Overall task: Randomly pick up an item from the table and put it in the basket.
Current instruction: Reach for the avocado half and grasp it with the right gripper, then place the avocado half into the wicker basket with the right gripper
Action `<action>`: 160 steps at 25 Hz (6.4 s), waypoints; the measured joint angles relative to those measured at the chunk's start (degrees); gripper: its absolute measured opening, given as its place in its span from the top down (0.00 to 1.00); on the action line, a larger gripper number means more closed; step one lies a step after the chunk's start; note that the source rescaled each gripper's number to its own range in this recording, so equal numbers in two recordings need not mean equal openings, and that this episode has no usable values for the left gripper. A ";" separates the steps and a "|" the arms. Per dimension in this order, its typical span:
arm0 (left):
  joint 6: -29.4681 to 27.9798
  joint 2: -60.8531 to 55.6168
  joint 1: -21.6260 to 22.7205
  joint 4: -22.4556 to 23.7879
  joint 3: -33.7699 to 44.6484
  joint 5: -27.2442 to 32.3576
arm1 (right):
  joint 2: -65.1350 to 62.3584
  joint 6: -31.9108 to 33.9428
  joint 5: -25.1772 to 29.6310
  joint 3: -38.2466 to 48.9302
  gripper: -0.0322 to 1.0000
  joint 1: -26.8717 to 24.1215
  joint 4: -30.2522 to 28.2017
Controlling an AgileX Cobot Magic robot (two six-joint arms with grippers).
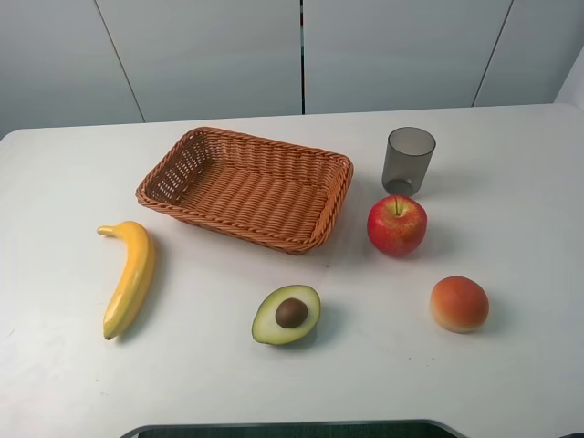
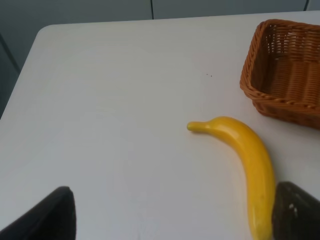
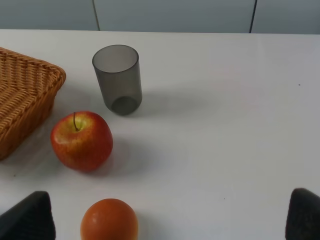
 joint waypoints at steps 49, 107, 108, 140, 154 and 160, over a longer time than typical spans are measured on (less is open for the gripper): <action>0.00 0.00 0.00 0.00 0.00 0.00 | 52.30 10.66 -3.64 -12.46 0.00 19.85 4.29; 0.00 0.00 0.00 0.00 0.00 0.00 | 112.36 84.97 -28.15 -30.12 0.00 54.26 -9.05; 0.00 0.00 0.00 0.00 0.00 0.00 | 112.89 85.07 -28.45 -30.12 0.00 54.26 -9.05; 0.00 0.00 0.00 0.00 0.00 0.00 | 114.05 75.60 -30.27 -30.44 0.97 54.26 -1.50; 0.00 0.00 0.00 0.00 0.00 0.00 | 98.06 32.24 -14.13 -31.94 0.97 53.89 -0.57; 0.00 0.00 0.00 0.00 0.00 0.00 | 96.65 23.46 -5.46 -40.19 0.97 50.03 -2.51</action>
